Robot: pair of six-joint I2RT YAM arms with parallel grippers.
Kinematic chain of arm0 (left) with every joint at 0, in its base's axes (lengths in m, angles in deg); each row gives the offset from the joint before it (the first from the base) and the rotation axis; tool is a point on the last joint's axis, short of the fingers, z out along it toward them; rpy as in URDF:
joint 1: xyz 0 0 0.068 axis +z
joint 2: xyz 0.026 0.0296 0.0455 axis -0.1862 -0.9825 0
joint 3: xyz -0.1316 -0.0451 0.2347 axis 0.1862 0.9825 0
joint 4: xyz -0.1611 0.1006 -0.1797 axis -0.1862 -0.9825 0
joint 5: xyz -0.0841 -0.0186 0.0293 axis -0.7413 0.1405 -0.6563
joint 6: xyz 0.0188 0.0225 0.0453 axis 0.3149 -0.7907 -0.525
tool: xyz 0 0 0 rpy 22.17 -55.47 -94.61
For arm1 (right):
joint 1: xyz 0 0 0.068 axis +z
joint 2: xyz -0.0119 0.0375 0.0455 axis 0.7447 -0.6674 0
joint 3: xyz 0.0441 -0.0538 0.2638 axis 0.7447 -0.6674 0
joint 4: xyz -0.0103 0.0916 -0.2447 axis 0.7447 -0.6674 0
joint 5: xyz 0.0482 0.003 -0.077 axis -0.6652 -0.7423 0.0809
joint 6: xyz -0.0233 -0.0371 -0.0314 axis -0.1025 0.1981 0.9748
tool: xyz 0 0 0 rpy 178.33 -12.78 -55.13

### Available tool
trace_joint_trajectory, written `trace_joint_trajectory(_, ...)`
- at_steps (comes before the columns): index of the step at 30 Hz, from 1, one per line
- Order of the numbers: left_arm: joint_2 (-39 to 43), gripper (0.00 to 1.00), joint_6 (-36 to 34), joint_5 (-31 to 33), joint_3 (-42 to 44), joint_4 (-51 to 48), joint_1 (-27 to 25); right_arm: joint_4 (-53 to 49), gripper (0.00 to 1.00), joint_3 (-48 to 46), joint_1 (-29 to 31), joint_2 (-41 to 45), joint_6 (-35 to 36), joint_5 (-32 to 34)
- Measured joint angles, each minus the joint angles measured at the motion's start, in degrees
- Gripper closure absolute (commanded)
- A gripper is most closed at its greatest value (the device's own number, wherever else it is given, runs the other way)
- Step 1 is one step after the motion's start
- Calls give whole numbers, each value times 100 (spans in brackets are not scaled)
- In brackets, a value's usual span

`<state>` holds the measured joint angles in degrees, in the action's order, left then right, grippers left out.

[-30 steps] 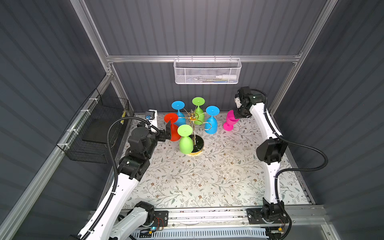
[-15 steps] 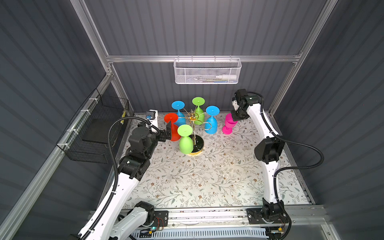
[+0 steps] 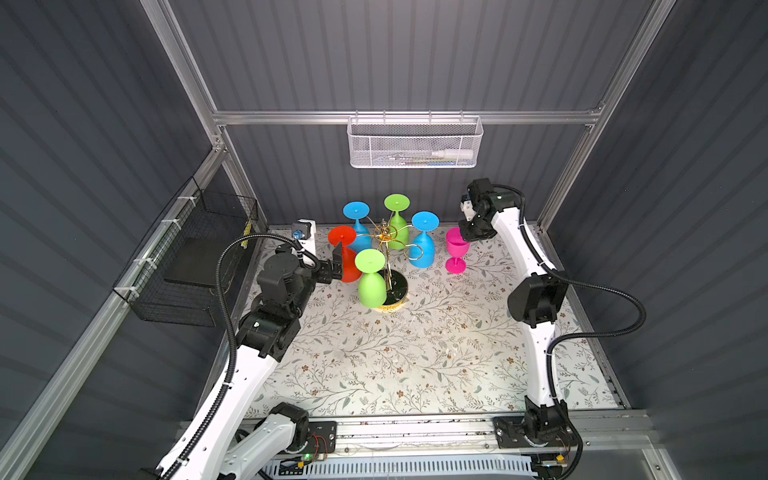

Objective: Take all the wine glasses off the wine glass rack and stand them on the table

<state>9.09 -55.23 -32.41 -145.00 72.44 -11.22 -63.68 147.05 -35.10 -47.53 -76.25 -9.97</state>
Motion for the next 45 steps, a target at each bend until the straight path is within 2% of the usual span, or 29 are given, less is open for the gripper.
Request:
trace_joint_trajectory(6, 0, 0, 0, 2, 0, -22, 0, 518, 48, -573, -142, 505, -278, -656)
trace_joint_trajectory(9, 0, 0, -2, 2, 0, -37, 0, 1102, 43, -1464, -358, 1307, -562, -1158)
trace_joint_trajectory(14, 4, 0, -2, 4, 0, -44, 0, 2660, 42, -3526, -868, 3080, -1379, -2232)
trace_joint_trajectory(17, 7, 1, -24, 9, -2, -44, 0, 3628, 41, -4555, -1034, 3860, -1985, -2892)
trace_joint_trajectory(20, 9, 0, -35, 24, 0, -44, 0, 4699, 42, -5440, -988, 4317, -2712, -3589)
trace_joint_trajectory(24, 28, 0, -42, 24, -2, -39, 0, 5779, 43, -6325, -789, 4522, -3595, -4096)
trace_joint_trajectory(35, 160, 0, -42, 26, 0, -42, 0, 6916, 44, -6446, -31, 4435, -4544, -4297)
trace_joint_trajectory(45, 243, 0, -42, 33, 0, -74, 0, 7018, 44, -6155, 249, 3998, -4704, -4201)
